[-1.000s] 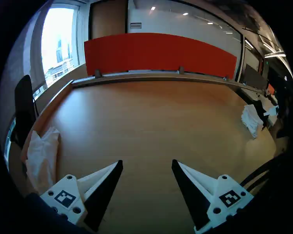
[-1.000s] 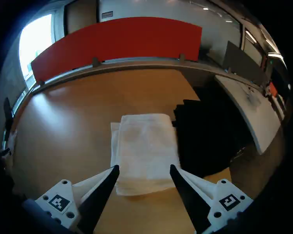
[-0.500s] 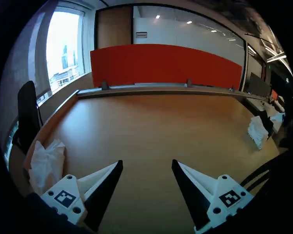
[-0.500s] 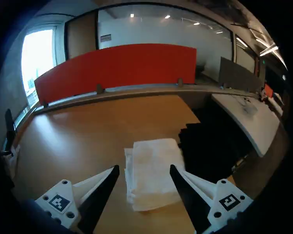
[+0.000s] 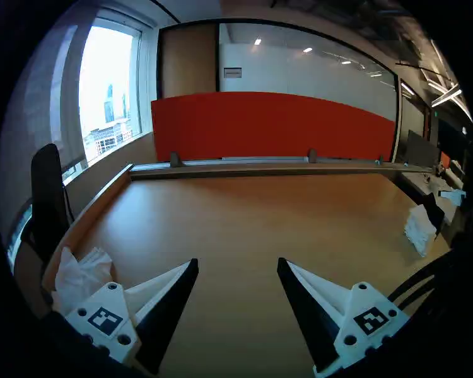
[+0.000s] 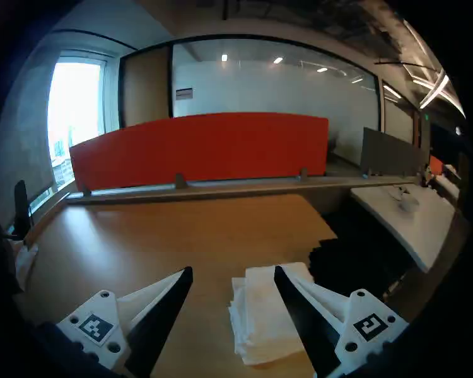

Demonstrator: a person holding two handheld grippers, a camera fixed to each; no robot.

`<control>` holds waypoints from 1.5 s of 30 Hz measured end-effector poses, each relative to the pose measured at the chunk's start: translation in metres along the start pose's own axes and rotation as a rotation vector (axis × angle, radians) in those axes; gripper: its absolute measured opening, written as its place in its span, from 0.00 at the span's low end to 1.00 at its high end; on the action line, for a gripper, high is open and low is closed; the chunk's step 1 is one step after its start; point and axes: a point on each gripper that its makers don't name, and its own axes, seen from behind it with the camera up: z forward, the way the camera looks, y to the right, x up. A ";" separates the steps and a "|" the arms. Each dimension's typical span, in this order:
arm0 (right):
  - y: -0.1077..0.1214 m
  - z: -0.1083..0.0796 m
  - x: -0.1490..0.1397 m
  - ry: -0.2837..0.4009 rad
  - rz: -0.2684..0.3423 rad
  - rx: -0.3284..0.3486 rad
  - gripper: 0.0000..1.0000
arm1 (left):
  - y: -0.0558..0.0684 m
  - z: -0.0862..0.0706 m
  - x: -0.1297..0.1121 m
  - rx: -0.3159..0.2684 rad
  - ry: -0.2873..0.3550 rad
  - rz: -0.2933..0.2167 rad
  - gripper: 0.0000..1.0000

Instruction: Fold towel

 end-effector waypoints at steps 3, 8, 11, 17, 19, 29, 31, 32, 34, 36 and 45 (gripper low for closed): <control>-0.014 -0.001 0.016 0.054 -0.006 0.015 1.00 | -0.003 0.002 0.009 0.004 0.021 -0.004 0.93; -0.039 -0.002 0.042 0.148 -0.013 0.035 1.00 | -0.009 0.006 0.024 0.012 0.054 -0.004 0.93; -0.051 -0.003 0.055 0.194 -0.017 0.038 1.00 | -0.011 0.008 0.032 0.018 0.076 -0.004 0.93; -0.073 -0.005 0.078 0.275 -0.036 0.029 1.00 | -0.016 0.010 0.048 0.032 0.126 -0.018 0.93; -0.081 -0.005 0.085 0.301 -0.047 0.026 1.00 | -0.018 0.009 0.055 0.040 0.146 -0.026 0.93; -0.108 -0.003 0.100 0.330 -0.070 0.039 1.00 | -0.021 0.008 0.079 0.049 0.226 -0.041 0.93; -0.112 -0.004 0.101 0.330 -0.072 0.042 1.00 | -0.020 0.007 0.082 0.047 0.240 -0.040 0.93; -0.114 -0.005 0.102 0.331 -0.073 0.044 1.00 | -0.019 0.006 0.083 0.046 0.246 -0.041 0.93; -0.117 -0.006 0.103 0.333 -0.074 0.045 1.00 | -0.018 0.005 0.085 0.042 0.256 -0.044 0.93; -0.121 -0.006 0.103 0.335 -0.073 0.045 1.00 | -0.017 0.004 0.085 0.038 0.263 -0.049 0.93; -0.135 -0.005 0.092 0.348 -0.072 0.053 1.00 | -0.017 0.006 0.077 0.026 0.307 -0.056 0.93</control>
